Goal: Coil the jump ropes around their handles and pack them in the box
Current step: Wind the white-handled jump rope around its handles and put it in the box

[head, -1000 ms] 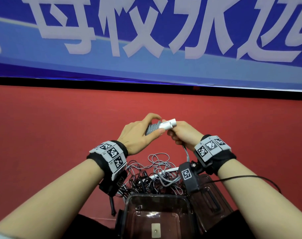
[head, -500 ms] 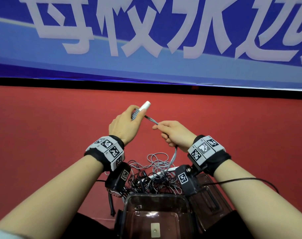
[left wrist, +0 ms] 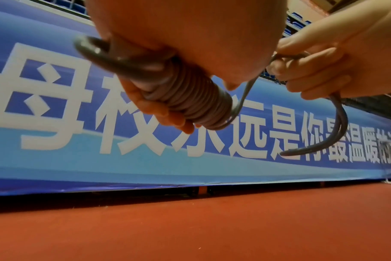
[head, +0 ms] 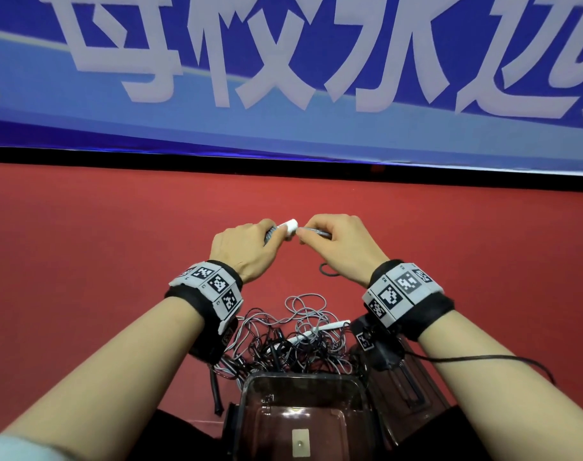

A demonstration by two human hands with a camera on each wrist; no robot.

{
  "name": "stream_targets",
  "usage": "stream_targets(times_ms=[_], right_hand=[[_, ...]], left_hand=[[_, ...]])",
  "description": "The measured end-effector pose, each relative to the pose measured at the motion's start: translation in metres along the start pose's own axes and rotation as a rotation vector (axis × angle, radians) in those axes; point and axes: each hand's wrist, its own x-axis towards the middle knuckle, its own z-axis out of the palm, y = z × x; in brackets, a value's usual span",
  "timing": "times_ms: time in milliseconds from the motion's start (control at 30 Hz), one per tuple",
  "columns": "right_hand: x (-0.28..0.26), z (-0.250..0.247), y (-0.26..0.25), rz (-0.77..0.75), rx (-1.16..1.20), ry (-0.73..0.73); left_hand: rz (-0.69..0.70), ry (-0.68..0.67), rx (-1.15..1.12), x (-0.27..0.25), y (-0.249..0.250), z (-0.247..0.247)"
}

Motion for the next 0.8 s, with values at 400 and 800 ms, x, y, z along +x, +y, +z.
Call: stream_targets(times_ms=[400,800], right_hand=[[0.001,-0.007,0.008,-0.01,0.013,-0.079],[0.007,-0.024,0.038,0.296,0.377,-0.078]], left_hand=[[0.194,-0.021,0.164,-0.009,0.013,-0.001],[0.411,-0.079,-0.155,-0.015,0.016,-0.006]])
